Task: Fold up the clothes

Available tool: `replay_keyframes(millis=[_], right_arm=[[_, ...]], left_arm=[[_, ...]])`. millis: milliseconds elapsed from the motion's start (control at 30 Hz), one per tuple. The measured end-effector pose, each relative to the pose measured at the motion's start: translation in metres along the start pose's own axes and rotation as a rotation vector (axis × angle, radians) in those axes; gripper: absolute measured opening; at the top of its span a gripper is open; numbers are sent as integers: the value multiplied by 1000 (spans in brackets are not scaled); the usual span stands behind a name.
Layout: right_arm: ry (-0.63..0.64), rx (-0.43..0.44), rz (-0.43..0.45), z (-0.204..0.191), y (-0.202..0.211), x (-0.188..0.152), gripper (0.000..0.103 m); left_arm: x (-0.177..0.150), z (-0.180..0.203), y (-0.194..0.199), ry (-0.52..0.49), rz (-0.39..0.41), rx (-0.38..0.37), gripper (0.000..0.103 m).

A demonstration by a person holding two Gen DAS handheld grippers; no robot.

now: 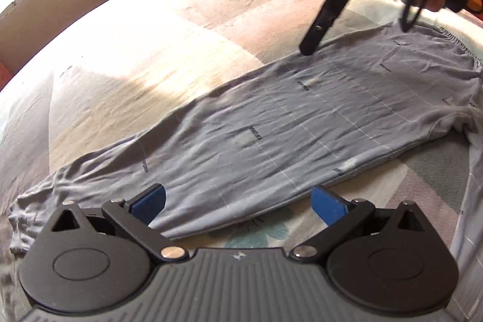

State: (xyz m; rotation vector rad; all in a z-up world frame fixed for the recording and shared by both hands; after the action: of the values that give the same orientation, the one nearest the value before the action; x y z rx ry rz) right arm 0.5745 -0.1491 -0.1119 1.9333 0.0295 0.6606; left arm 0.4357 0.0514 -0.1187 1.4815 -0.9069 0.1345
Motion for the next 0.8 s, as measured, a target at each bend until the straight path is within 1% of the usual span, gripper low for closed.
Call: replay_keyframes(millis=[33, 100, 133, 167, 233, 333, 433, 533, 667, 733, 800], right_arm=[[0, -40, -8, 2, 0, -12, 40], [-16, -109, -17, 5, -1, -32, 48], [-22, -130, -18, 5, -4, -41, 50], [-18, -141, 3, 3, -5, -48, 52], [-11, -135, 47, -4, -5, -57, 71], [-7, -138, 74, -10, -6, -63, 84], [1, -143, 90, -15, -8, -66, 89], [-26, -116, 98, -14, -9, -64, 96], [-45, -115, 87, -15, -10, -61, 97], [-46, -113, 87, -16, -12, -61, 100], [-44, -113, 90, -17, -14, -62, 103]], left_arm=[[5, -6, -4, -18, 4, 16, 102], [24, -22, -21, 41, 16, 6, 102], [32, -28, -30, 76, 14, -16, 102], [40, -34, -40, 111, 10, -38, 102], [47, -45, -62, 195, -68, -78, 102], [47, -67, -82, 307, -123, -81, 102], [44, -100, -89, 342, -138, 37, 102], [46, -106, -83, 424, -114, -31, 102], [49, -115, -74, 533, -82, -123, 102], [48, -104, -82, 573, -92, -208, 102], [45, -105, -85, 575, -90, -175, 102]])
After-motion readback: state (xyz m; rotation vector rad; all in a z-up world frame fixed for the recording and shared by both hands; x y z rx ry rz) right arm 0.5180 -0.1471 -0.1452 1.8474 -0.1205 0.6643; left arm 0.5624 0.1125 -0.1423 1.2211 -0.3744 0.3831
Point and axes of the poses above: each gripper's, at about its wrist camera, not at the fingertips, and y roughly against the way its jaws point, z to its right, x to its top, the point moved 5 cm from there along -y, roughly the way its jaws point, and after that the axes turned 4 degrees about y, right-handed, at the moved point
